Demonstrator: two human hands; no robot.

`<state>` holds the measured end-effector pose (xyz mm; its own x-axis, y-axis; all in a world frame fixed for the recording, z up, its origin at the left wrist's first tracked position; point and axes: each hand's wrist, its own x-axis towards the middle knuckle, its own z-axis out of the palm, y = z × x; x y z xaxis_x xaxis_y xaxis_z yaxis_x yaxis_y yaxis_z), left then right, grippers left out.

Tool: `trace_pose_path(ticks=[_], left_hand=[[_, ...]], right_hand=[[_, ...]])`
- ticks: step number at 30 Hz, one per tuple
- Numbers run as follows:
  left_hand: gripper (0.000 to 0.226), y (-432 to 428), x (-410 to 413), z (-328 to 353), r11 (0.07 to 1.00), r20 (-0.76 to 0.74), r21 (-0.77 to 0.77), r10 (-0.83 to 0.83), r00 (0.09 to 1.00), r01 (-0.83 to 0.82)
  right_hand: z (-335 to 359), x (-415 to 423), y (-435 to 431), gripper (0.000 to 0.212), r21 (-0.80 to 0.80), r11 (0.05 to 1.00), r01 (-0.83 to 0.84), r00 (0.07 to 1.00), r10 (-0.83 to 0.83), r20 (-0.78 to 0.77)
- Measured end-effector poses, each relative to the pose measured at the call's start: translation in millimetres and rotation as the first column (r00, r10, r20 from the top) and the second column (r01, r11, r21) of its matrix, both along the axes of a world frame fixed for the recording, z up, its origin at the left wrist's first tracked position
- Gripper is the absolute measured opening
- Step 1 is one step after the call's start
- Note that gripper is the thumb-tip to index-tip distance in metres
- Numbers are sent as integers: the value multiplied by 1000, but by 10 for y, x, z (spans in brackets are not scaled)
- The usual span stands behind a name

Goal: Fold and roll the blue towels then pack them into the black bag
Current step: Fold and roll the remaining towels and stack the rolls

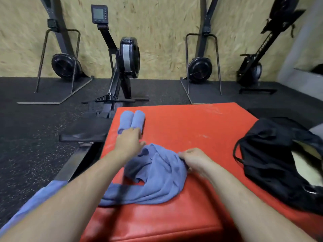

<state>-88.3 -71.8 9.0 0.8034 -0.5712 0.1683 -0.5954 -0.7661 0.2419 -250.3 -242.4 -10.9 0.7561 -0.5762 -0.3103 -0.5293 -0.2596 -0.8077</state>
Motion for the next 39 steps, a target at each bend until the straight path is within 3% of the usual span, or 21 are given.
trace_pose_path(ticks=[2,4,6,10,15,17,21,24,28,33,36,39], left_hand=[[27,-79,-9,-209,985,-135,155,-56,989,77],[37,-142,-39,-359,959,-190,250,-85,978,132],[40,-187,-86,-434,958,-203,247,-95,974,145],[36,-274,-45,-537,990,-256,117,-42,966,74],[30,-399,28,-653,964,-379,-255,-24,925,-79],[23,-429,36,-589,893,-423,-417,-22,906,-173],[12,-395,152,-338,681,-510,-634,-14,860,-365],[11,-315,213,-78,555,-429,-756,-19,903,-348],[16,-74,239,177,499,-295,-831,-20,955,-247],[29,140,187,614,635,-307,-735,-2,952,-236],[22,224,156,989,568,-406,-776,-116,906,-275],[26,295,110,1375,562,-373,-794,-150,915,-231]], right_hand=[[-145,-20,-71,18,-104,993,-53,984,34,-175],[-151,-20,-127,17,-71,995,-67,978,51,-202],[-151,5,-182,22,-37,998,-60,979,51,-200],[-224,26,-223,21,-23,996,-83,980,77,-183],[-189,34,-284,27,-61,998,-25,1000,24,-20],[-118,27,-339,30,-77,996,55,996,-48,81],[-19,-10,-441,20,113,974,198,926,-224,304],[95,-58,-498,17,201,943,266,855,-327,403],[351,-200,-503,13,228,935,272,774,-354,525],[692,-365,-454,36,154,937,314,746,-343,570],[1104,-411,-415,21,152,934,322,716,-345,607],[1555,-444,-453,7,93,965,244,732,-247,635]])
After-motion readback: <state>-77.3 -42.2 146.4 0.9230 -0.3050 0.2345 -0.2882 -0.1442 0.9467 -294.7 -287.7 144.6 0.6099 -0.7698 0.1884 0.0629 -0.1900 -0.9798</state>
